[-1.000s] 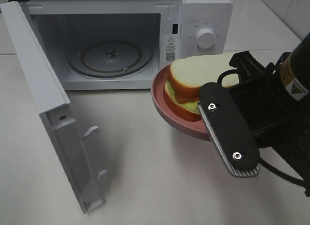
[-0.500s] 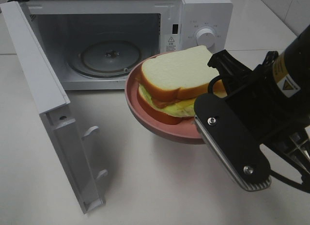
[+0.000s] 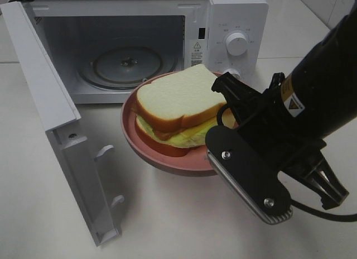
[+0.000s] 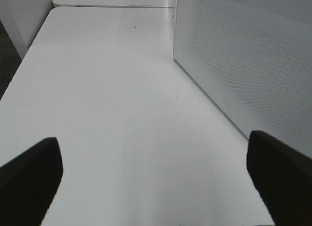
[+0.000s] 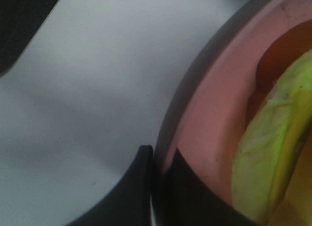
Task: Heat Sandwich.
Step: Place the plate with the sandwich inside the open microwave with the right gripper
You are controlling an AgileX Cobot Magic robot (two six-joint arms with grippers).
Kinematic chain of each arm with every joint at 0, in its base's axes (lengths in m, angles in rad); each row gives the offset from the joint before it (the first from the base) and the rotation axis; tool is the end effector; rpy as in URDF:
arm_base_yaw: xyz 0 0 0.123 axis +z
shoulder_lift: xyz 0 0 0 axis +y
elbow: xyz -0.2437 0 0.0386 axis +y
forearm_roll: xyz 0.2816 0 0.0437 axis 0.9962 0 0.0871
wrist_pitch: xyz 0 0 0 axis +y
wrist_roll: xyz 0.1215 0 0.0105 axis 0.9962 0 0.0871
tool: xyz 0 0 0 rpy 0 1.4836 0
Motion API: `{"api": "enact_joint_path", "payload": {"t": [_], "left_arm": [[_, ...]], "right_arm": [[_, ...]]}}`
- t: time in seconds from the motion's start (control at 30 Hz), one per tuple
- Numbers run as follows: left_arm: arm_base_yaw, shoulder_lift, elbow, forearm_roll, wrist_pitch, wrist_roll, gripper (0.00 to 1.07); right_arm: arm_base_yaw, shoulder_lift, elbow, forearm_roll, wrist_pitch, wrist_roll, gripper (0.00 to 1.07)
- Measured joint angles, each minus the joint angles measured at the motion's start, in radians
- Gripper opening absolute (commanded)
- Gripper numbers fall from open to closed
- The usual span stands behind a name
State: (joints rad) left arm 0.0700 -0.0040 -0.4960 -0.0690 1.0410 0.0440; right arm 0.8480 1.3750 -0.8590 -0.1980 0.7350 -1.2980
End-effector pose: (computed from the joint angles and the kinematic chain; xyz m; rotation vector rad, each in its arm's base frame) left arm 0.0920 -0.0008 0.2806 -0.0239 2.0226 -0.0101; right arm 0.2143 0.2187 0.1580 -2.5009 1.1711 -0.3468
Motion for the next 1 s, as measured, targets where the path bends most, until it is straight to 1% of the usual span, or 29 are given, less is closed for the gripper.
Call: {"api": "enact_joint_path", "payload": {"t": [0.1,0.13,0.2,0.23,0.3,0.53,0.63,0.7,0.83,1.0], "left_arm": [[0.000,0.000,0.000,0.000,0.000,0.000,0.97],[0.000,0.000,0.000,0.000,0.000,0.000,0.97],[0.000,0.000,0.000,0.000,0.000,0.000,0.97],[0.000,0.000,0.000,0.000,0.000,0.000,0.97],[0.000,0.000,0.000,0.000,0.000,0.000,0.97],[0.000,0.000,0.000,0.000,0.000,0.000,0.97],[0.000,0.000,0.000,0.000,0.000,0.000,0.97],[0.000,0.000,0.000,0.000,0.000,0.000,0.97],[0.000,0.000,0.000,0.000,0.000,0.000,0.97],[0.000,0.000,0.000,0.000,0.000,0.000,0.97]], "right_arm": [[-0.026,0.018,0.000,0.025,-0.004,-0.031,0.00],[-0.052,0.033,0.000,0.053,-0.015,-0.064,0.00],[-0.073,0.046,0.000,0.077,-0.043,-0.094,0.00],[-0.073,0.046,0.000,0.077,-0.043,-0.094,0.00],[-0.096,0.069,0.000,0.100,-0.096,-0.126,0.00],[-0.100,0.127,-0.020,0.106,-0.134,-0.149,0.00],[-0.100,0.171,-0.065,0.106,-0.144,-0.153,0.00],[-0.100,0.183,-0.074,0.107,-0.145,-0.153,0.00],[-0.100,0.250,-0.143,0.128,-0.154,-0.182,0.00],[-0.100,0.288,-0.179,0.145,-0.156,-0.199,0.00]]}}
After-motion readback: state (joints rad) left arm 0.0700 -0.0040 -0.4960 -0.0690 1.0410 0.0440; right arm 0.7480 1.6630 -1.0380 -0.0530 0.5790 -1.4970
